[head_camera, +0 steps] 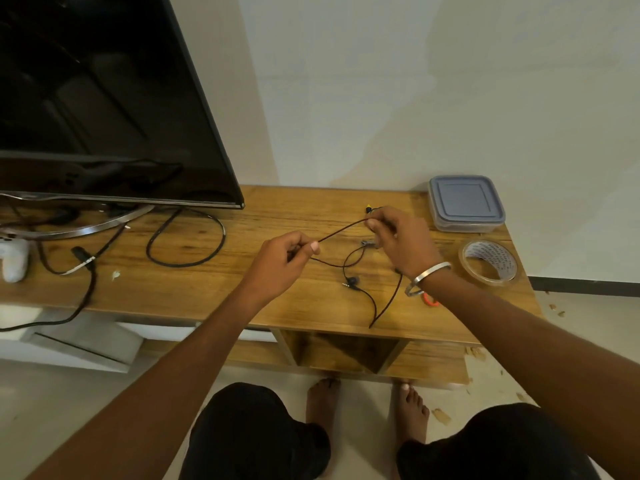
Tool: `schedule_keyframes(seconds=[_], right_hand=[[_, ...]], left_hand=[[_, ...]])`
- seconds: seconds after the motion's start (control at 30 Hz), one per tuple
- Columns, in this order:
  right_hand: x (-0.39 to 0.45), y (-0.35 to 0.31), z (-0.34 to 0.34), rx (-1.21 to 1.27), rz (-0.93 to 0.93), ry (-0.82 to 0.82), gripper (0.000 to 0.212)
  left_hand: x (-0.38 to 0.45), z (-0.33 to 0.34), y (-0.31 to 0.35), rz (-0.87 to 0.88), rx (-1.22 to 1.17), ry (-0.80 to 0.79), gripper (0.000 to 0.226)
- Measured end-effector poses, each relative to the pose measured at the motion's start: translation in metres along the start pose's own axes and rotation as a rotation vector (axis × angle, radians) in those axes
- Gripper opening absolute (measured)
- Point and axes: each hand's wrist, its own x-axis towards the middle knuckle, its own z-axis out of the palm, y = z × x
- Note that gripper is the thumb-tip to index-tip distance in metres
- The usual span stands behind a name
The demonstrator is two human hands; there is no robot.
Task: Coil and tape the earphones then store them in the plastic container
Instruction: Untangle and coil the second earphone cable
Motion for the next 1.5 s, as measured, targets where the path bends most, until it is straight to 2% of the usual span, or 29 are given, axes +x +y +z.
schedule_keyframes(seconds=[0.07, 0.2, 0.23, 0.33, 0.4, 0.5, 0.57, 0.6, 0.93, 1.13, 1.17, 1.23, 1.33, 1.4, 1.5], right_hand=[[0.001, 0.005, -0.007, 0.005, 0.095, 0.024, 0.014], [0.001, 0.015, -0.005, -0.101, 0.183, -0.201, 0.020], [0.001, 0.017, -0.002, -0.103, 0.166, -0.245, 0.025], [-0.003, 0.012, 0.008, -0.066, 0.059, -0.318, 0.060], [-0.005, 0.003, 0.013, -0.061, -0.075, -0.320, 0.066], [-0.005, -0.013, 0.019, -0.048, -0.235, -0.350, 0.044], [-0.005, -0.019, 0.019, 0.004, -0.215, -0.377, 0.025], [-0.004, -0.020, 0.018, 0.024, -0.191, -0.365, 0.023], [-0.004, 0.006, -0.003, 0.175, 0.108, -0.006, 0.021], [-0.005, 0.011, -0.005, 0.061, 0.170, 0.002, 0.018], [-0.005, 0.011, -0.003, -0.010, 0.152, -0.029, 0.020], [-0.004, 0.010, 0.005, -0.108, 0.060, -0.103, 0.042], [-0.006, -0.001, 0.016, -0.089, -0.089, -0.149, 0.064], [-0.008, -0.011, 0.023, -0.129, -0.147, -0.073, 0.074], [-0.007, -0.026, 0.023, -0.259, -0.136, 0.124, 0.096]], left_hand=[[0.000, -0.003, -0.004, -0.019, -0.011, 0.036, 0.016], [0.003, -0.003, -0.001, -0.019, -0.016, 0.064, 0.016], [0.003, -0.002, 0.001, -0.014, -0.022, 0.059, 0.016], [0.005, 0.003, 0.009, 0.012, -0.022, 0.026, 0.015], [0.007, 0.007, 0.014, 0.033, -0.021, -0.009, 0.015], [0.009, 0.010, 0.019, 0.067, -0.016, -0.048, 0.016], [0.011, 0.010, 0.020, 0.077, -0.003, -0.052, 0.017], [0.011, 0.008, 0.020, 0.070, 0.001, -0.045, 0.018], [0.008, -0.010, 0.017, 0.003, 0.036, 0.009, 0.016], [0.010, -0.013, 0.021, 0.020, 0.034, 0.052, 0.016], [0.011, -0.011, 0.022, 0.030, 0.030, 0.058, 0.016], [0.013, -0.008, 0.024, 0.053, 0.036, 0.049, 0.016], [0.015, -0.004, 0.029, 0.092, 0.020, 0.014, 0.012], [0.017, -0.001, 0.032, 0.112, -0.004, -0.025, 0.009], [0.019, 0.000, 0.034, 0.136, 0.008, -0.055, 0.012]])
